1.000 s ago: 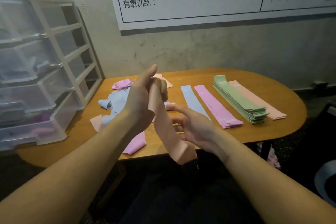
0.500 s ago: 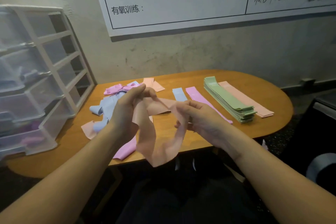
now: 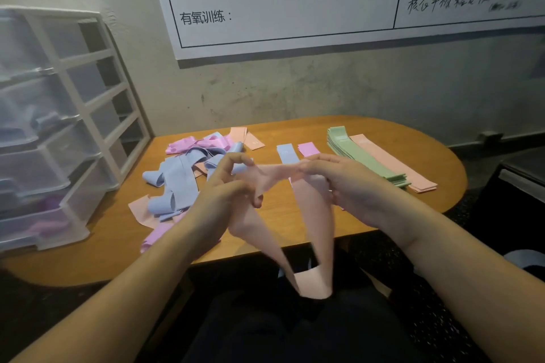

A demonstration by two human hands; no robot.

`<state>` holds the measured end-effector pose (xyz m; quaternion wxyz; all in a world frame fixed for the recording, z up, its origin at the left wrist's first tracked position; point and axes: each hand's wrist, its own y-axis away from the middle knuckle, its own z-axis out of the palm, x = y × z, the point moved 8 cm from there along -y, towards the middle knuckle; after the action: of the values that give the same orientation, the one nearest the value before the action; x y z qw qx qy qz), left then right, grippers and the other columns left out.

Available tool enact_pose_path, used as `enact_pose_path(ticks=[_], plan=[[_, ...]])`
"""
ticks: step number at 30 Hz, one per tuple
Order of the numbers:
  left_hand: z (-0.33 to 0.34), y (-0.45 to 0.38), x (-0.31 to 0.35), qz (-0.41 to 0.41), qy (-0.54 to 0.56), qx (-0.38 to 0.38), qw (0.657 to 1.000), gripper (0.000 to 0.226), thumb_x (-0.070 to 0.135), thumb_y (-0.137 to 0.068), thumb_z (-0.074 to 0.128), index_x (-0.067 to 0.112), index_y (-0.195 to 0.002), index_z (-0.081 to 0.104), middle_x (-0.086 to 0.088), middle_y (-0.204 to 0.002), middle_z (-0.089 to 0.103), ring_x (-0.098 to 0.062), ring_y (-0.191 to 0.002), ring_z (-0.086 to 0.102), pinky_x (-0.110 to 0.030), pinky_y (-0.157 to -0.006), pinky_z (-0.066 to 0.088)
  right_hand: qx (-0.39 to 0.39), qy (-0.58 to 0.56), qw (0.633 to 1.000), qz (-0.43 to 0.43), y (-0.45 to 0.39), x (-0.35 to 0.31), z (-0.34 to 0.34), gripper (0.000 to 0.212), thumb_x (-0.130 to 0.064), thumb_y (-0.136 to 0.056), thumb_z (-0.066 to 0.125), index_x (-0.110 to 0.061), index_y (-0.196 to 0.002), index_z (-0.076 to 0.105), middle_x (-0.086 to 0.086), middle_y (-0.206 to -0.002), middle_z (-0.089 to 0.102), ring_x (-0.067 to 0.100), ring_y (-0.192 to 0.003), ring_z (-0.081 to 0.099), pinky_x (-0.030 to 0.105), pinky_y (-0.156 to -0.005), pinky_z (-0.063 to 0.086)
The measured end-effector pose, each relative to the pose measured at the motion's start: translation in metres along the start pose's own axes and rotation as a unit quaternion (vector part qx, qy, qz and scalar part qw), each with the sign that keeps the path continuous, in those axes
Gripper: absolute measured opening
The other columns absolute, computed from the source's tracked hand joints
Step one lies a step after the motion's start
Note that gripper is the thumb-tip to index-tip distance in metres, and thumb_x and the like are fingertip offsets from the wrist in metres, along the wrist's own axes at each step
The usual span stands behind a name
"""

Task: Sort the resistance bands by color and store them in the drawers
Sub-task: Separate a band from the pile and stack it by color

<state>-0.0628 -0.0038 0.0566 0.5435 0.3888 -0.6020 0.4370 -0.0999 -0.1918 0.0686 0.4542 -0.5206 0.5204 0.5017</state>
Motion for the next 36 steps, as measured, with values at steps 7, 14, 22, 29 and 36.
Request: enact_pose_path(ticks=[7,14,22,29,36], plan=[[0.015,0.002,0.008,0.034,-0.144,-0.003,0.989,0.026,0.011,-0.096,0.060,0.031,-0.110,0.069,0.000,-0.104,0.072,-0.015,-0.093,0.071,-0.038,-0.086,0.059,0.044,0.044,0.996,-0.068,0.006,-0.023,-0.008,0.020,-0.032,-0.089,0.073,-0.018,-0.103,0.077,-0.008,-0.105,0.074,0.006,-0.099,0.065,0.032,-0.090,0.049],[0.031,-0.003,0.019,0.089,-0.127,0.030,0.987,0.021,0.013,-0.101,0.054,0.025,-0.098,0.072,0.002,-0.100,0.072,-0.001,-0.089,0.065,-0.023,-0.075,0.055,-0.014,-0.074,0.990,-0.116,0.011,-0.042,0.005,0.008,-0.016,-0.093,0.067,-0.013,-0.099,0.071,0.006,-0.092,0.071,0.017,-0.084,0.067,0.030,-0.075,0.055],[0.077,-0.008,0.005,0.045,0.027,0.010,0.999,0.029,0.024,-0.103,0.047,0.038,-0.119,0.068,0.001,-0.116,0.071,-0.018,-0.113,0.064,-0.041,-0.091,0.053,0.031,-0.095,0.981,-0.169,0.010,-0.047,-0.012,0.005,-0.012,-0.092,0.068,-0.016,-0.089,0.069,0.004,-0.087,0.070,0.017,-0.086,0.065,0.039,-0.081,0.049],[0.096,-0.014,0.012,0.024,0.123,-0.003,0.992,0.044,0.051,-0.102,0.037,0.031,-0.106,0.076,-0.010,-0.113,0.073,-0.032,-0.116,0.065,-0.049,-0.101,0.049,0.110,-0.040,0.969,-0.218,0.016,-0.048,-0.041,0.003,-0.007,-0.090,0.071,-0.010,-0.090,0.071,0.002,-0.080,0.065,-0.003,-0.067,0.060,0.011,-0.058,0.044],[0.135,-0.024,0.024,0.032,0.052,-0.106,0.992,0.031,0.028,-0.103,0.053,0.021,-0.134,0.055,-0.008,-0.111,0.074,-0.031,-0.100,0.073,-0.047,-0.086,0.058,0.125,-0.075,0.967,-0.209,0.007,-0.037,-0.063,0.003,-0.012,-0.093,0.068,-0.015,-0.092,0.069,0.007,-0.083,0.066,0.021,-0.069,0.057,0.029,-0.050,0.042]])
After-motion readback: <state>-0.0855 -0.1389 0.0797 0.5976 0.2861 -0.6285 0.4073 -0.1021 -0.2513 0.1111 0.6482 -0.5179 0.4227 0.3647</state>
